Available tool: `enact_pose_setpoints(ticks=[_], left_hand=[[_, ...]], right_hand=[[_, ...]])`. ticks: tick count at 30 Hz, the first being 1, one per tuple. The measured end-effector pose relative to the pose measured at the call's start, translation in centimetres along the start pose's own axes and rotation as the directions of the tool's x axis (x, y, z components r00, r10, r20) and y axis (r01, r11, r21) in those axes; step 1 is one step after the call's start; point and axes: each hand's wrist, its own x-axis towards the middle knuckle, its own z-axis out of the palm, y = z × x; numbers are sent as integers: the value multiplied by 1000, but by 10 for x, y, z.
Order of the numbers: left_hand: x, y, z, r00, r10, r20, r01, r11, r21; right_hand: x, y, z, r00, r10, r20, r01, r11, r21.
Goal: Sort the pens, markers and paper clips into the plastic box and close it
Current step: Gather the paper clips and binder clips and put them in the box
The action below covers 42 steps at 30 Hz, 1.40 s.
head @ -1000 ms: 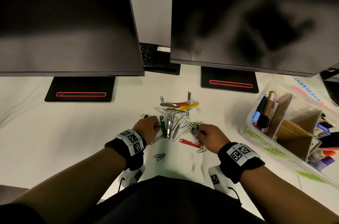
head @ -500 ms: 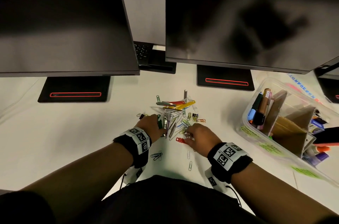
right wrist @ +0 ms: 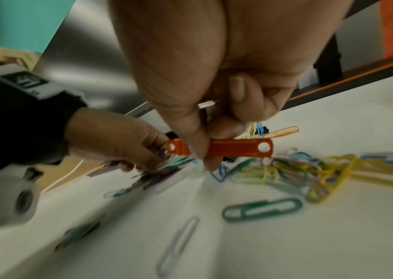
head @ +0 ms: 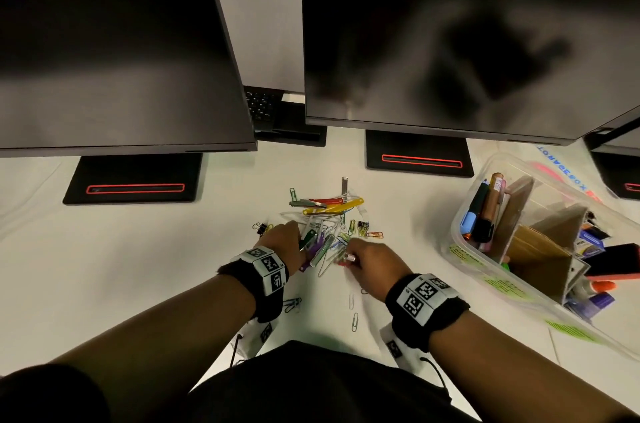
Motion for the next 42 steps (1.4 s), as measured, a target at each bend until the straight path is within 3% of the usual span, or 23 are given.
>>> enact_pose_setpoints(ticks=[6, 14, 25, 29, 32, 36, 39, 42], left_hand=[[-4, -4, -4, 998, 13, 54, -14, 1000, 15], [-9, -18, -9, 994, 71, 88, -73, 997, 18], [-11, -39, -11, 998, -29, -63, 19, 988, -152], [-11, -39, -10, 997, -25, -79, 13, 988, -155], [-11, -33, -12, 995, 10, -97, -23, 992, -128], [-8, -19, -13, 995, 92, -37, -92, 996, -2], [-4, -11, -6, 996, 82, 31, -84, 991, 104], [-3, -7, 4, 996, 81, 26, -84, 979, 187]], right_hand=[[15, -7, -12, 998, -10, -63, 16, 995, 98], [36, -20, 3, 984, -142, 109, 153, 982, -110], [47, -36, 4, 964, -197, 179, 239, 936, -259], [43, -36, -4, 980, -191, 63, 197, 972, -128], [36, -32, -14, 996, -86, -19, 87, 993, 81], [27, -21, -21, 998, 67, 7, -65, 915, 398], [19, -14, -26, 992, 128, -4, -111, 878, 465], [11, -1, -24, 982, 187, 24, -176, 866, 468]])
